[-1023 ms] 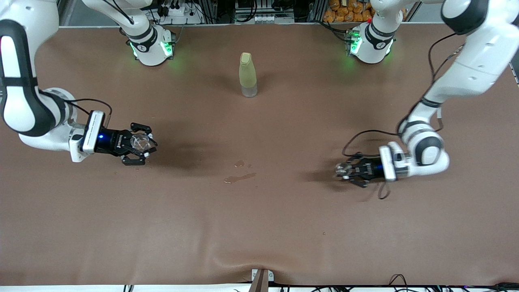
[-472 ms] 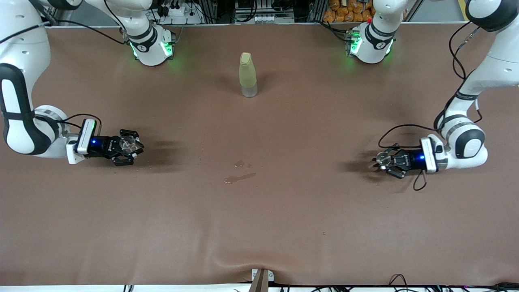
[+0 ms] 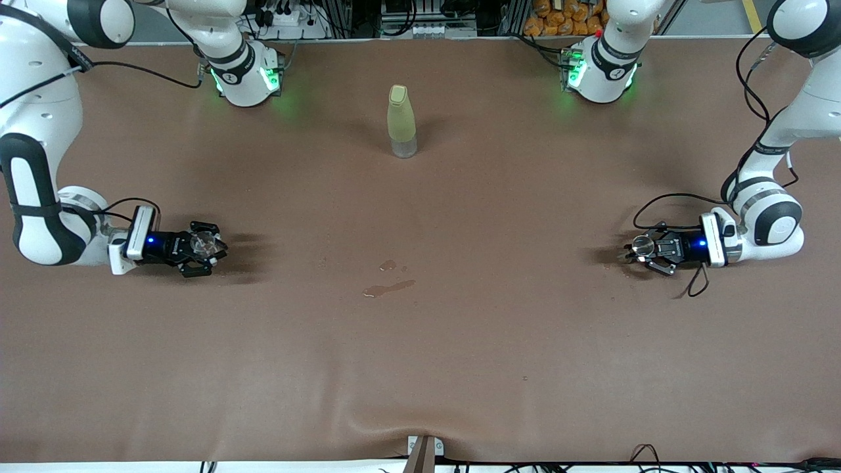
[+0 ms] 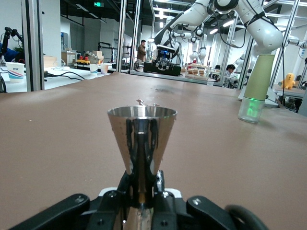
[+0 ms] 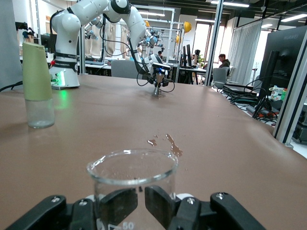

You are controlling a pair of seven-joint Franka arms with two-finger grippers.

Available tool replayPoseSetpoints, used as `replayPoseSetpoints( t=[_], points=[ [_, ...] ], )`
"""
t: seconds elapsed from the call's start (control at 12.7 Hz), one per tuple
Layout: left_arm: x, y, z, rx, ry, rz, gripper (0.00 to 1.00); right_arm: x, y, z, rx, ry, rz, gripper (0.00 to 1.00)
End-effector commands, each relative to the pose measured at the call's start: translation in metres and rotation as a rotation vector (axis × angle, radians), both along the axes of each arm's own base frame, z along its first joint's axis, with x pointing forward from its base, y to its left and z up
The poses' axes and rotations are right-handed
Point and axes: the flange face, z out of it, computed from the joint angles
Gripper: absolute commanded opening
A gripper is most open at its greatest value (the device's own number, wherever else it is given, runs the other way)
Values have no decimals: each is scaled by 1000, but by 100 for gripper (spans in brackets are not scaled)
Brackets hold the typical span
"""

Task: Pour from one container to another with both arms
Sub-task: 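Move the beaker back with the right gripper while the left gripper withdraws the jigger, then lower the beaker and open the right gripper while the left gripper holds the jigger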

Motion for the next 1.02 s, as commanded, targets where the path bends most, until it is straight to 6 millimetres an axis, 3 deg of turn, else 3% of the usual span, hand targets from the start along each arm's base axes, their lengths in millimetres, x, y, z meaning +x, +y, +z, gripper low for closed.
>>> replayPoseSetpoints(
  t=[0.0,0.31,0.55,0.94],
  points=[
    [-4,3,-2,-46,2,-21,0,13,-11,-17,-20,-72,33,0],
    [-7,17,-4,-42,7,-13,0,14,-18,-41,-59,-56,12,0],
    [-8,17,-8,-45,7,-12,0,9,-21,-64,-58,-40,9,0],
    [-6,13,-22,-54,12,-20,0,5,-21,-86,-53,-39,13,0]
  ],
)
